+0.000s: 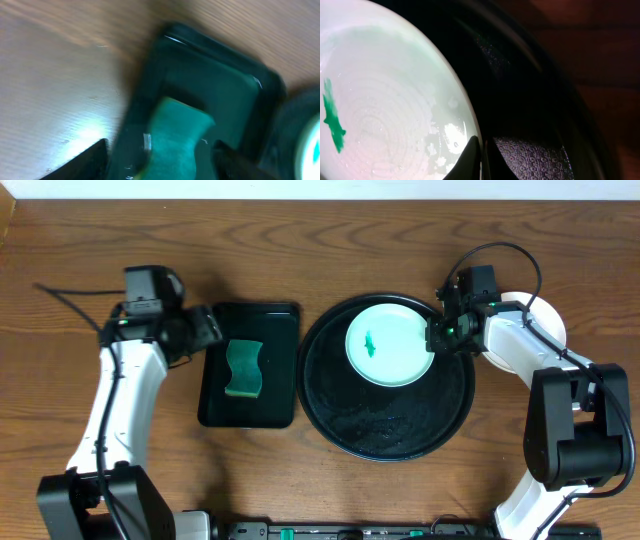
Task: Clean dirty plates on tray and stack at the side
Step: 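Reach the left gripper down into the small tray toward the sponge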
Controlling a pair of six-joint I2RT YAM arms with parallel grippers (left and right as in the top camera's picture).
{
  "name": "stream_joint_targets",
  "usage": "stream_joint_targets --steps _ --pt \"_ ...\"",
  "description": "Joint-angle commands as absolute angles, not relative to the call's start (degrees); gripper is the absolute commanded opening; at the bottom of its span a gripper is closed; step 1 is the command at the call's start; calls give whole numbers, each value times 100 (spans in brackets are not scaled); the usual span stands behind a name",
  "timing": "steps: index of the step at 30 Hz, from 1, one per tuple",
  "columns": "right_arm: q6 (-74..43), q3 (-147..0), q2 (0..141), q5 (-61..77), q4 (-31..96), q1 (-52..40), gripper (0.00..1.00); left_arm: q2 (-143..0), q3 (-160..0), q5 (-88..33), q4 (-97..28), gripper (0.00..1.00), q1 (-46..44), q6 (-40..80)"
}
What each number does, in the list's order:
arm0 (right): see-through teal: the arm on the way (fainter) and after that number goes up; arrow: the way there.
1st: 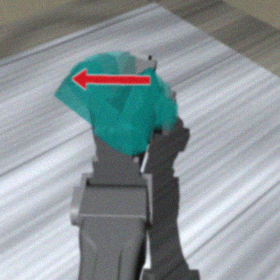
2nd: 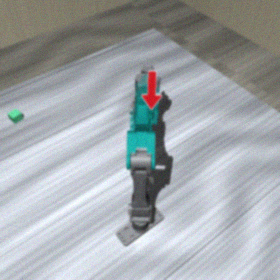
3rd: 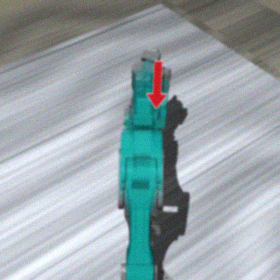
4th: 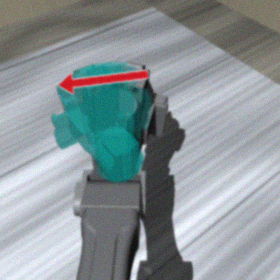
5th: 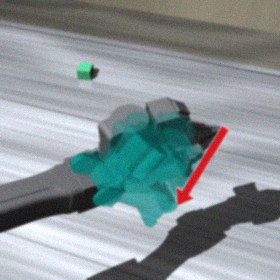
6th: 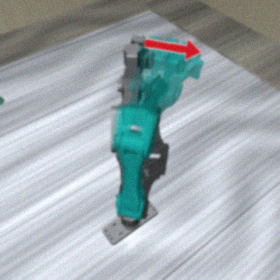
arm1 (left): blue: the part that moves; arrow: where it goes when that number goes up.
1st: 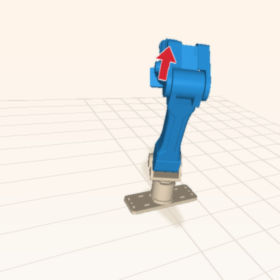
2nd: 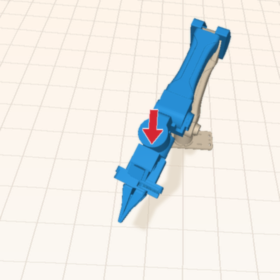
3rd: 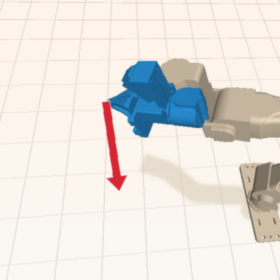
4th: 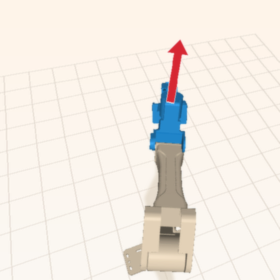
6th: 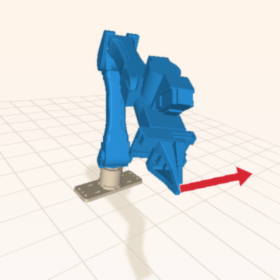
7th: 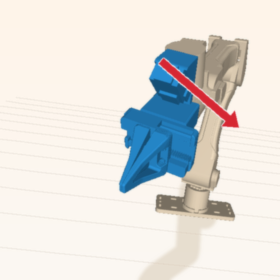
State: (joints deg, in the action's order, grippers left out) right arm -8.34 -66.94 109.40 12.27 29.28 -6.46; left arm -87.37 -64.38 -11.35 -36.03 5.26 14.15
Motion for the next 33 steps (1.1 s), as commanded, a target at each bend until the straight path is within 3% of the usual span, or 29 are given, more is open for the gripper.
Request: stream_joint_targets --steps 1,10,11,12,14,15,19,23,28,33 --pt "-810 -6663 10984 1208 2936 -696 3 -8711 -6512 -1472 -3645 57 -95 816" --pt "-810 -6663 10984 1210 2936 -696 4 -8709 -6514 -1107 -3557 62 -921 816" --pt "-810 -6663 10984 1210 2936 -696 4 -8700 -6514 -1131 -3505 67 -926 816" --pt "-810 -6663 10984 1210 2936 -696 4 -8676 -6519 -1133 -3461 97 -923 814" --pt "-812 -6663 10984 1210 2936 -696 4 -8667 -6517 -1133 -3465 97 -923 814" --pt "-812 -6663 10984 1210 2936 -696 4 -8670 -6510 -1133 -3489 96 -926 812" --pt "-812 -6663 10984 1212 2936 -696 4 -8680 -6434 -1127 -3579 75 -926 812" --pt "-840 -6663 10984 1253 2936 -696 5 -8683 -6213 -825 -3590 73 -926 819" --pt "-878 -6663 10984 1251 2936 -696 5 -8698 -5896 -305 -3575 58 -923 1094" --pt "-878 -6663 10984 1251 2936 -696 5 -8910 -5843 -56 -3575 52 -923 1538"
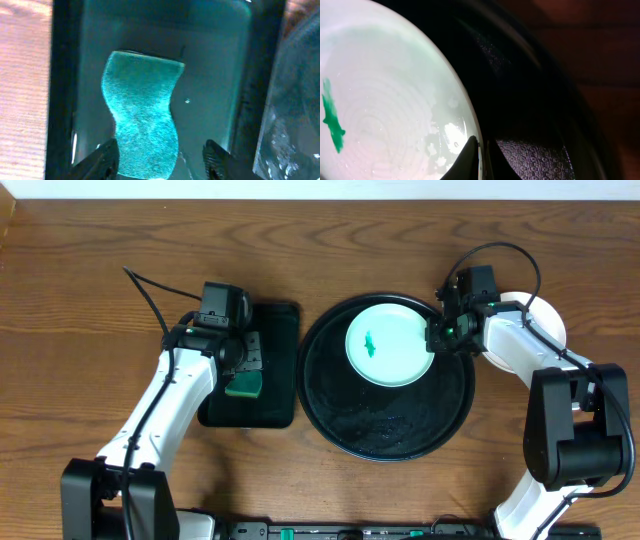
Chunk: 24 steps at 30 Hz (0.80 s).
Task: Clean dirty plates on tray and stack at the side
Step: 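Reach the left gripper down into the small tray toward the sponge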
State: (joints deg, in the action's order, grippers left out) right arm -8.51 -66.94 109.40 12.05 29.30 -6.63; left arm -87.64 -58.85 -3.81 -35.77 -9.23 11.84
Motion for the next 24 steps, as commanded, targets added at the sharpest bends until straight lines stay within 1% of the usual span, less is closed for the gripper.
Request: stream_joint_targets --steps 1,5,11,15,24 --pt "-878 -6663 10984 1251 2936 -696 5 -8989 -5843 -58 -3570 50 -926 1592" --pt "-878 -6663 10984 1251 2936 -696 6 -9271 -5937 -60 -3583 46 -923 1682" --pt "-878 -6663 10984 1249 2936 -696 6 -9677 -7002 -58 -4637 46 -880 1680" --pt "-875 -6663 10984 1251 2936 -696 7 -9791 -7524 -58 -5122 46 -854 1684" --pt "-875 -6663 10984 1249 2936 -696 6 -9970 -7435 -56 -5177 47 -854 1680"
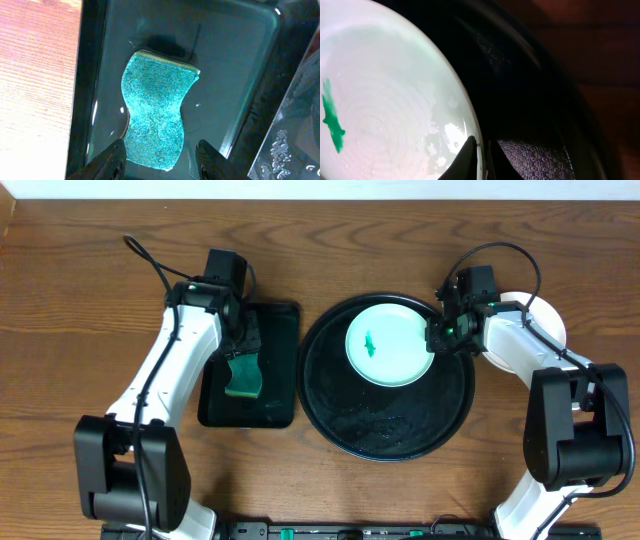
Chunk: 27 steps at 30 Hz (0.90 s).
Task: Clean dirty plates on tray and stack at the side
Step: 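Reach the left gripper down into the small tray toward the sponge, then grasp the green sponge with the left gripper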
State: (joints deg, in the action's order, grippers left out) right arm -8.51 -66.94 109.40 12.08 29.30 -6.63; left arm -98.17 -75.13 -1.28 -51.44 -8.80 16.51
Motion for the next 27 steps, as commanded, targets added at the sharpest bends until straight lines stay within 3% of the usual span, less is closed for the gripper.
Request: stream_joint_targets --steps 1,27 --pt "-878 -6663 10984 1251 2936 -696 6 -9998 -7400 -56 -5159 47 -854 1678" --pt "-875 -6663 10984 1251 2939 -696 7 -10787 -7231 -49 -4921 47 -854 1398"
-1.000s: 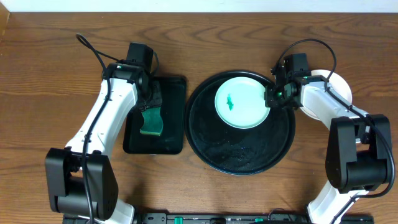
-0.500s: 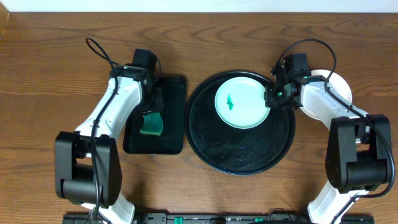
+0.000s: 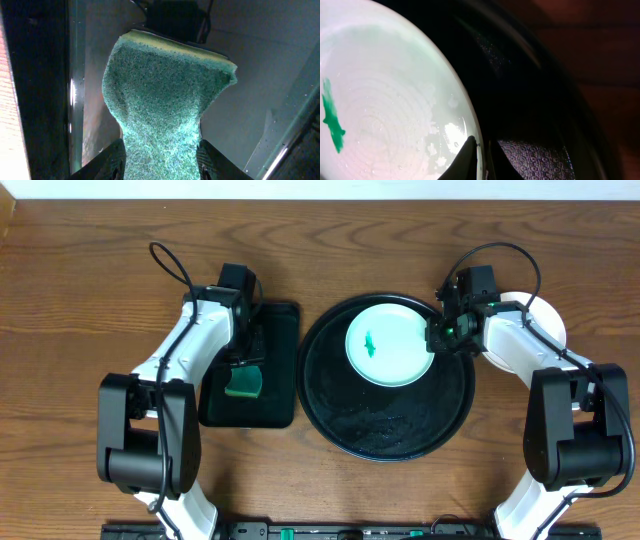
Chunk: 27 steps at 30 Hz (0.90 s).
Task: Clean dirty plates on tray and stack at the side
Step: 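Grasp the green sponge with the left gripper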
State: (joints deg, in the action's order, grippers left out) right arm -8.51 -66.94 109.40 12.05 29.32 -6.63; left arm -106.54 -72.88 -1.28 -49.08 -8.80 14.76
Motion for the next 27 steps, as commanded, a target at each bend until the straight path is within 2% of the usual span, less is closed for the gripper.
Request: stream_joint_targets --steps 1,27 --pt "-875 -6663 10984 1251 2939 -696 7 -10805 -7231 -36 -4921 47 -854 1398" --pt "-875 -6663 10984 1251 2939 -696 7 -10838 -7118 -36 -4709 48 -854 1380"
